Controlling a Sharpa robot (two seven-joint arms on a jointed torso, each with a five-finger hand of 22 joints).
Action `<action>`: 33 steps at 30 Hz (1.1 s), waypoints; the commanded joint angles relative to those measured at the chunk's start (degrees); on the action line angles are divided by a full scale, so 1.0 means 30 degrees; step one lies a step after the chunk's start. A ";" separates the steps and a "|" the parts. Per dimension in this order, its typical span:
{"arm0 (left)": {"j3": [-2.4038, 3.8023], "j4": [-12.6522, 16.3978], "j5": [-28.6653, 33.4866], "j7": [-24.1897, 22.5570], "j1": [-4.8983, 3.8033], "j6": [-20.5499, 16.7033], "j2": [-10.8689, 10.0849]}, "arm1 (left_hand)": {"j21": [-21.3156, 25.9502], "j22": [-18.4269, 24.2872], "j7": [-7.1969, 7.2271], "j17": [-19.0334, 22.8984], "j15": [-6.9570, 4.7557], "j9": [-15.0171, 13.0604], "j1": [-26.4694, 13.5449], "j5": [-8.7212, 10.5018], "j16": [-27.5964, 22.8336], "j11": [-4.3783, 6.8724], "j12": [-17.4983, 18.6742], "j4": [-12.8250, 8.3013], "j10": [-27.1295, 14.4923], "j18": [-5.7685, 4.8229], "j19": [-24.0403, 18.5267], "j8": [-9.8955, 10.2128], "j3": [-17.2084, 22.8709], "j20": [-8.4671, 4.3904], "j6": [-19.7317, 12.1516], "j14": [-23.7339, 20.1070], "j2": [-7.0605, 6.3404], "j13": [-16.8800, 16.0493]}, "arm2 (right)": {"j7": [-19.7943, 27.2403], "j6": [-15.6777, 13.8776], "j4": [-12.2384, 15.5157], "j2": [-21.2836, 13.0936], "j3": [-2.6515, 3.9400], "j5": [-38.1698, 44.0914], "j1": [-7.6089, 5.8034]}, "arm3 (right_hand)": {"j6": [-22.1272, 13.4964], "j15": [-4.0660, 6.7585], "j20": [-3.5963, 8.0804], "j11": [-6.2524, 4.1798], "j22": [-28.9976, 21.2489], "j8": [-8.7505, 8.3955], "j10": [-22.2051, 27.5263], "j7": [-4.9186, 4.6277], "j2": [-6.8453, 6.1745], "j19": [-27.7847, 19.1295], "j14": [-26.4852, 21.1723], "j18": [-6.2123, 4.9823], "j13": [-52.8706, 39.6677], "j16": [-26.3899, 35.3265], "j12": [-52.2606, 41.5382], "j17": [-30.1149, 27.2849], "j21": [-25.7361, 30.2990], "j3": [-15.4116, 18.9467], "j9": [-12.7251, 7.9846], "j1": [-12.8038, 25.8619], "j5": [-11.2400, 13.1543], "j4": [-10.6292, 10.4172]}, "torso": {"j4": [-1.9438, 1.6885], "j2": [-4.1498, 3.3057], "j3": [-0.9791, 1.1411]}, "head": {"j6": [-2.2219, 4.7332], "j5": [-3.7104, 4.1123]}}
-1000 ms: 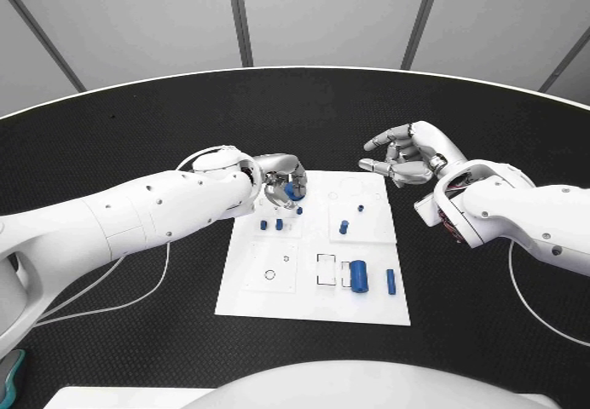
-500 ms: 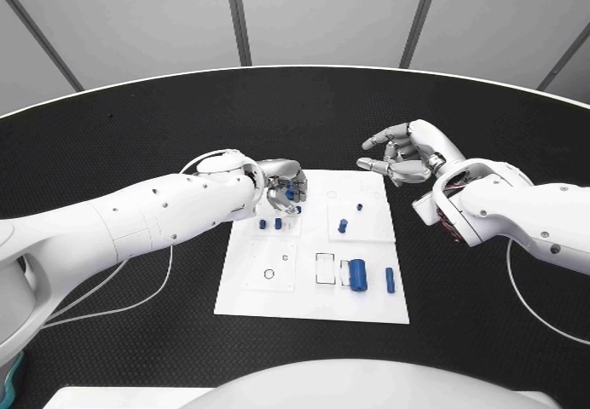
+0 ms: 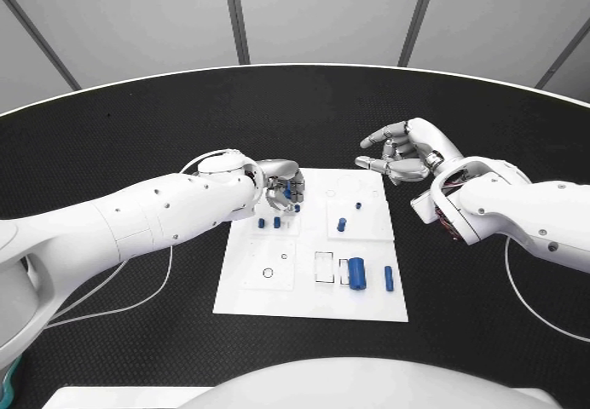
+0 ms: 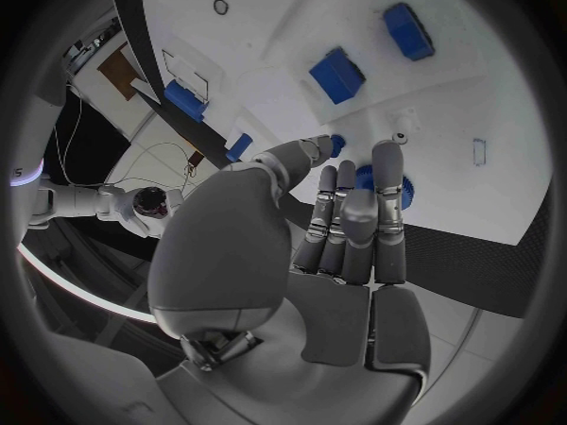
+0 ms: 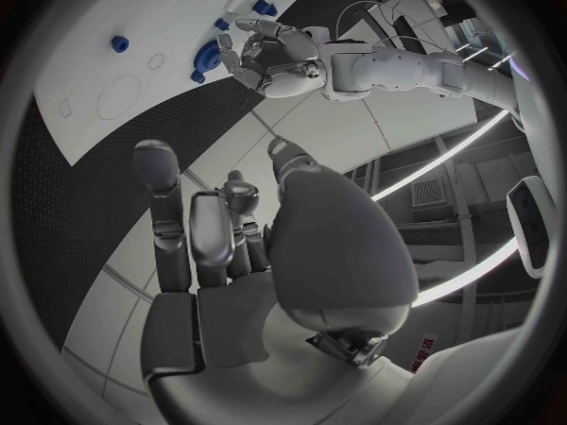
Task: Assemble the parts on the task board
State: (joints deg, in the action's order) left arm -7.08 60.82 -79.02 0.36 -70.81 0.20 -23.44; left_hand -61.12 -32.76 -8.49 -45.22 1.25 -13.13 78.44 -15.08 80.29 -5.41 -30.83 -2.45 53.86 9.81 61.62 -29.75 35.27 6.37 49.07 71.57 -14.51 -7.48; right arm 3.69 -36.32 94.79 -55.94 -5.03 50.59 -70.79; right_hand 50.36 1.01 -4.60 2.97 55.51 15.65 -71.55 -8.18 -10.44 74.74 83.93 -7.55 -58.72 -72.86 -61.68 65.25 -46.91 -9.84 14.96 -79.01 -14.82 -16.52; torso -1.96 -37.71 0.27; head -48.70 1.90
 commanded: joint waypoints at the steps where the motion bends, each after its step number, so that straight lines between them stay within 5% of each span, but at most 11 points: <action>1: 0.0000 -0.0113 -0.0037 0.0055 0.0035 0.0099 0.0068 | -0.0105 -0.0042 -0.0006 0.0007 -0.0028 0.0062 -0.0028 0.0164 0.0127 0.0009 0.0206 -0.0051 0.0172 0.0281 0.0081 0.0073 0.0136 -0.0045 0.0126 0.0046 0.0208 0.0100 | -0.0001 0.0003 0.0008 0.0001 0.0000 0.0000 0.0000 | 0.0042 0.0101 0.0000 0.0042 -0.0006 0.0052 0.0122 0.0015 0.0064 0.0042 0.0141 -0.0291 0.0000 0.0078 0.0043 0.0017 0.0120 0.0093 -0.0026 0.0023 -0.0107 0.0027 | 0.0001 -0.0008 0.0009 | -0.0054 0.0010; 33: -0.0001 -0.0838 -0.0078 0.0355 0.0352 0.0460 0.0689 | -0.0134 -0.0056 -0.0099 0.0257 0.0049 0.0325 -0.0547 0.0709 0.0211 -0.0062 0.0751 -0.0043 0.0370 0.0270 -0.0037 0.0630 -0.0004 0.0025 -0.0149 -0.0023 0.0087 0.0475 | -0.0029 0.0038 0.0009 0.0082 0.0000 0.0000 -0.0002 | 0.0061 0.0101 0.0000 0.0042 0.0010 0.0070 0.0098 0.0015 0.0126 0.0063 0.0149 -0.0286 -0.0017 0.0088 0.0019 0.0036 0.0119 0.0060 -0.0029 0.0030 -0.0139 0.0010 | -0.0033 0.0043 0.0025 | -0.0210 0.0101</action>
State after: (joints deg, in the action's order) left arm -7.08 58.38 -79.25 1.39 -69.76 1.54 -21.42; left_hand -61.35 -32.94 -8.64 -44.50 1.25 -12.25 77.30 -13.26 80.72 -5.61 -29.00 -2.61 54.71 9.81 61.61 -28.19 35.43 6.37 48.91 71.56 -14.29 -6.47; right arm 3.61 -36.21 94.82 -55.71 -5.03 50.59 -70.80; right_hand 50.36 1.00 -4.60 2.97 55.52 15.65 -71.55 -8.18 -10.44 74.74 83.93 -7.55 -58.73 -72.86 -61.68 65.25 -46.91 -9.84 14.97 -79.01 -14.98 -16.52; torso -2.06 -37.55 0.36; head -49.32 2.24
